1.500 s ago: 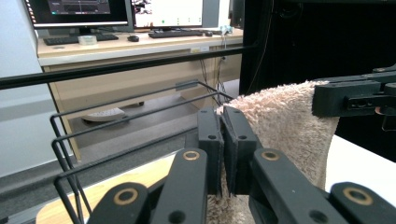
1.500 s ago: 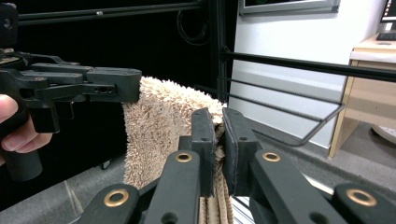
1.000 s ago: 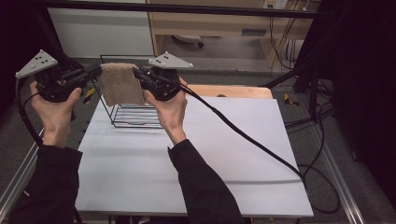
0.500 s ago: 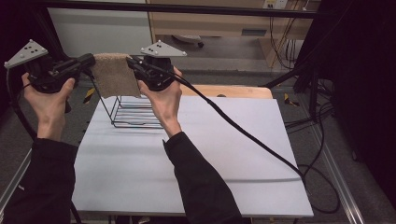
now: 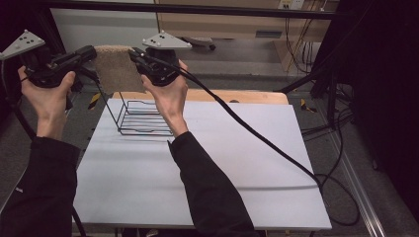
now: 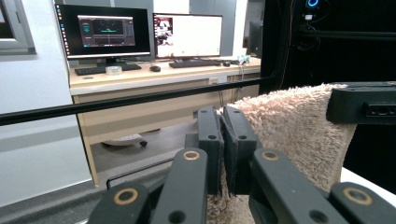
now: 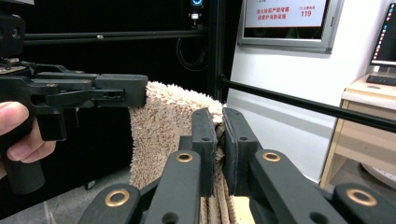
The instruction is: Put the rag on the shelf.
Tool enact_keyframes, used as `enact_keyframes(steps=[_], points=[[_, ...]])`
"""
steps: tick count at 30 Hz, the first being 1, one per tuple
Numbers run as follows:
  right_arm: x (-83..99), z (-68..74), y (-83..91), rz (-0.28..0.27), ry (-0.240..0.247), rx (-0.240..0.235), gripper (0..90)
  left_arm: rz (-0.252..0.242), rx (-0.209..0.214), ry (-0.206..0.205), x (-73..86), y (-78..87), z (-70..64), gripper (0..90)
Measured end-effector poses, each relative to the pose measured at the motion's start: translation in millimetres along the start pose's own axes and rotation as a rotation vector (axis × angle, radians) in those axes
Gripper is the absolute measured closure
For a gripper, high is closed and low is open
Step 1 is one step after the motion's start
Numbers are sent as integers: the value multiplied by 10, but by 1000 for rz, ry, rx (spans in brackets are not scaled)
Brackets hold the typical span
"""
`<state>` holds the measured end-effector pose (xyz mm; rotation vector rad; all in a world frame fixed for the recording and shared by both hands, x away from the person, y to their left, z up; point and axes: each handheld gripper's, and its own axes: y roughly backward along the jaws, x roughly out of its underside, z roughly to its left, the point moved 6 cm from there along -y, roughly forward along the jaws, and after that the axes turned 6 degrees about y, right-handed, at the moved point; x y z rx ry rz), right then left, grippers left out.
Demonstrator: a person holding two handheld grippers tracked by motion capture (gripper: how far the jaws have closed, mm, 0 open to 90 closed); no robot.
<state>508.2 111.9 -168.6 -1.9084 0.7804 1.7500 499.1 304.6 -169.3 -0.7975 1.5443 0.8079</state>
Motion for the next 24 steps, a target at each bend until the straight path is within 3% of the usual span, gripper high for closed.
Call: enact_keyframes(steps=[14, 24], points=[[-110, -31, -169, -15, 16, 6, 843, -16, -36, -3, -145, -88, 141, 864], [-104, -154, -253, -15, 11, 33, 843, -20, -42, -11, -176, -239, 182, 864]])
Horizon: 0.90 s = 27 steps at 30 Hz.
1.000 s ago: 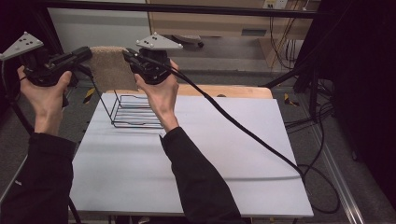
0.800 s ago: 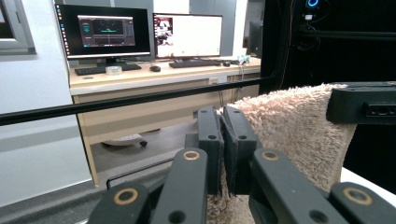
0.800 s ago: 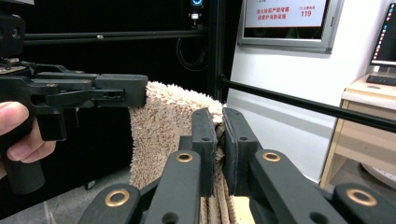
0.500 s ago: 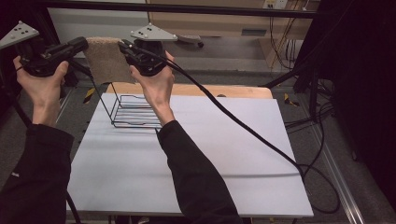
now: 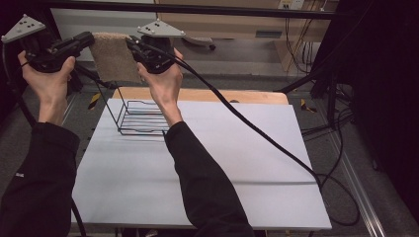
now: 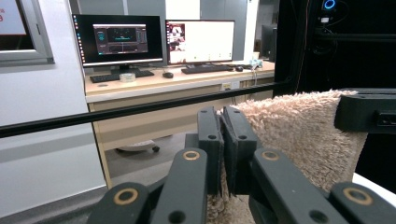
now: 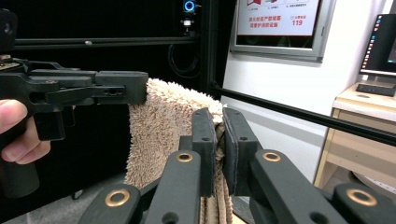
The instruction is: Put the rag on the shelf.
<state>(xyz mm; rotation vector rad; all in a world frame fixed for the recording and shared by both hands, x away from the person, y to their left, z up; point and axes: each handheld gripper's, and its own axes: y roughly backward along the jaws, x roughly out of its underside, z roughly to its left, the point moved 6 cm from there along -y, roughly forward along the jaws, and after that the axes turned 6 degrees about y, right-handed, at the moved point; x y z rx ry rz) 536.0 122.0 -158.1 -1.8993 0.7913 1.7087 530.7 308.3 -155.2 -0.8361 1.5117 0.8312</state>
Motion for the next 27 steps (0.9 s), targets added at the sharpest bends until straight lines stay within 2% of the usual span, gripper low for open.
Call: enact_keyframes(steps=[4, 12, 16, 21, 27], points=[[3, -63, -28, 5, -1, 7, 843, 4, -2, -19, -1, -80, 13, 864], [25, -166, -95, 11, 3, 23, 843, 5, -6, -23, -4, -192, 37, 864], [57, -226, -142, 24, 2, 31, 843, 6, -2, -20, 46, -244, 69, 864], [121, -253, -206, 34, 16, 33, 843, 11, 0, 1, 110, -293, 125, 863], [209, -281, -282, 56, 27, 37, 842, 20, -3, 6, 197, -356, 183, 863]])
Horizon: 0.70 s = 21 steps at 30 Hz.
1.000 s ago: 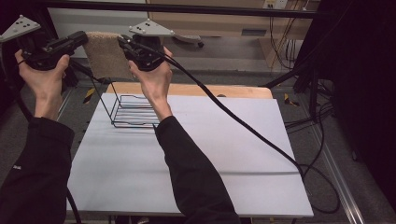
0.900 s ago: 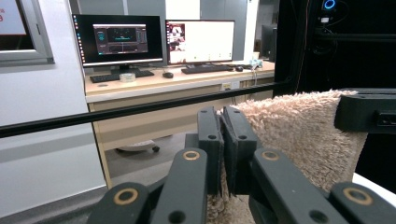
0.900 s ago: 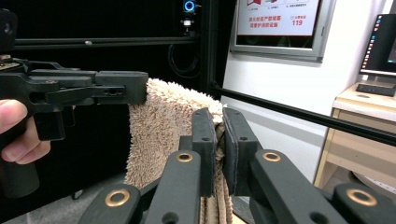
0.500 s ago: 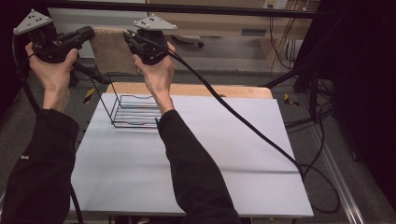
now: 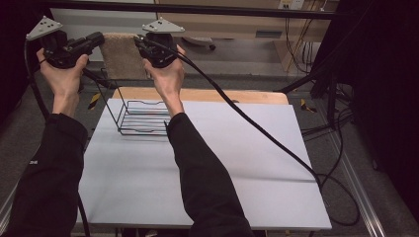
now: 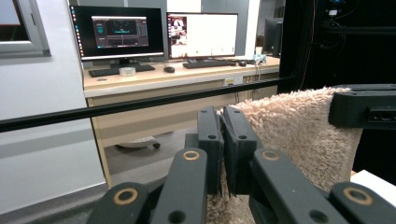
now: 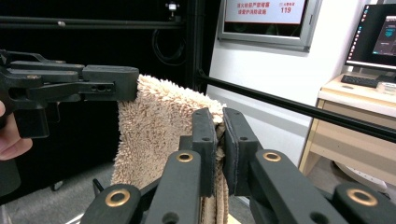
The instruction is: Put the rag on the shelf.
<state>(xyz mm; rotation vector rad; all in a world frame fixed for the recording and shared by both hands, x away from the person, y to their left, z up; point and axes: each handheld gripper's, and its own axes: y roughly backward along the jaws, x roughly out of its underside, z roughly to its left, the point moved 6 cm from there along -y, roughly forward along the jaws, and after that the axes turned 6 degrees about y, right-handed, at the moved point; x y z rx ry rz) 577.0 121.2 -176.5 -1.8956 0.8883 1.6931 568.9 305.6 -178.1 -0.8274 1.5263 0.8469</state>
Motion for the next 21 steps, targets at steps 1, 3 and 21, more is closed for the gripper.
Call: enact_keyframes(steps=[1, 3, 21], points=[[13, -3, -7, 5, 1, 2, 842, 5, 1, -2, 16, -9, 1, 864], [36, -7, -13, 14, 7, 5, 842, 10, 3, -7, 53, -16, 2, 864], [423, 93, 54, 56, -25, -53, 839, 67, 56, -43, 410, 167, -45, 863]])
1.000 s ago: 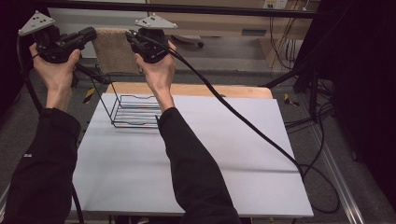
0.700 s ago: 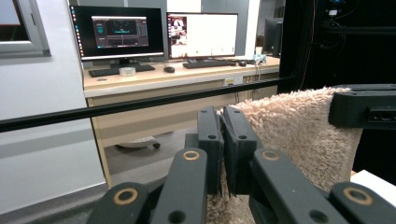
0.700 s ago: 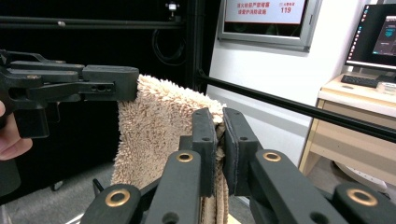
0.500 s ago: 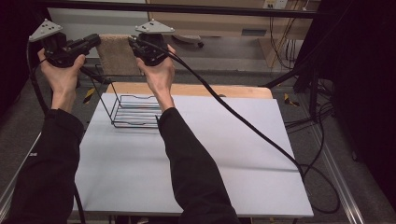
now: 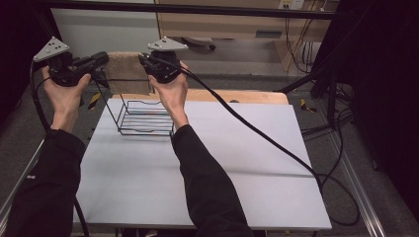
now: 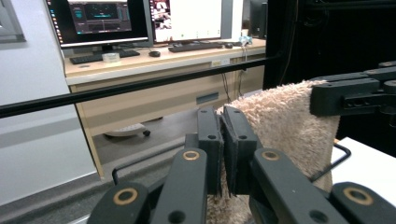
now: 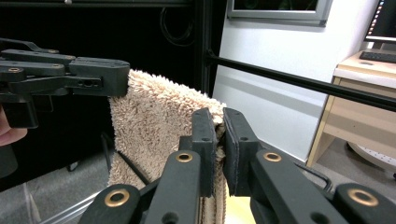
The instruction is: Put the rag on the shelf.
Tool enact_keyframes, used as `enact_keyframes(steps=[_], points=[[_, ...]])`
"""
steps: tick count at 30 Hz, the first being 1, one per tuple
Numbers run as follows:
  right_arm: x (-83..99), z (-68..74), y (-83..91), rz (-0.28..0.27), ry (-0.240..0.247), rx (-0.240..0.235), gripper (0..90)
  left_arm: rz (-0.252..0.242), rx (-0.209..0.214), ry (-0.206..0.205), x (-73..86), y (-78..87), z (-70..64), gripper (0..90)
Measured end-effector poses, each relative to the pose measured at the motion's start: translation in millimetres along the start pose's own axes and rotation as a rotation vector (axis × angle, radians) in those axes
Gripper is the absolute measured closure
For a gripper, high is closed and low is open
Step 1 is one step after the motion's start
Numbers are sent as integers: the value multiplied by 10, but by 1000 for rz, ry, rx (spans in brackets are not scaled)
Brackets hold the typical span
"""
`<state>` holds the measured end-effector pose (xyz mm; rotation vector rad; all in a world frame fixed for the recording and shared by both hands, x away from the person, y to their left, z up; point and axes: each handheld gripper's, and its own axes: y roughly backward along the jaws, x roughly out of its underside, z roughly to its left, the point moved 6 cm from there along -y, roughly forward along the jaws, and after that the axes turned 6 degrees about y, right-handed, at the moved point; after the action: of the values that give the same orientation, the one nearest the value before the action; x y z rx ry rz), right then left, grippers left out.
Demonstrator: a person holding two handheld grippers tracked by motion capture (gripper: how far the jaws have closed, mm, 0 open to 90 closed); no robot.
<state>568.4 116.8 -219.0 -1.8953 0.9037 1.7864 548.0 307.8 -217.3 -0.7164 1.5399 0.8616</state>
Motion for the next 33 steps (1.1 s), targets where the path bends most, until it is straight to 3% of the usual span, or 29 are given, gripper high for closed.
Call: enact_keyframes(steps=[11, 22, 25, 33], points=[[29, 108, 49, 19, 20, -23, 831, 0, 26, 14, 99, 144, -31, 861], [152, 160, 123, 56, 31, -55, 820, 52, 44, 3, 211, 204, -100, 850], [167, 187, 143, 68, 62, -68, 817, 61, 49, 5, 239, 236, -106, 846], [215, 246, 160, 102, 88, -94, 809, 99, 44, 0, 318, 289, -119, 829]])
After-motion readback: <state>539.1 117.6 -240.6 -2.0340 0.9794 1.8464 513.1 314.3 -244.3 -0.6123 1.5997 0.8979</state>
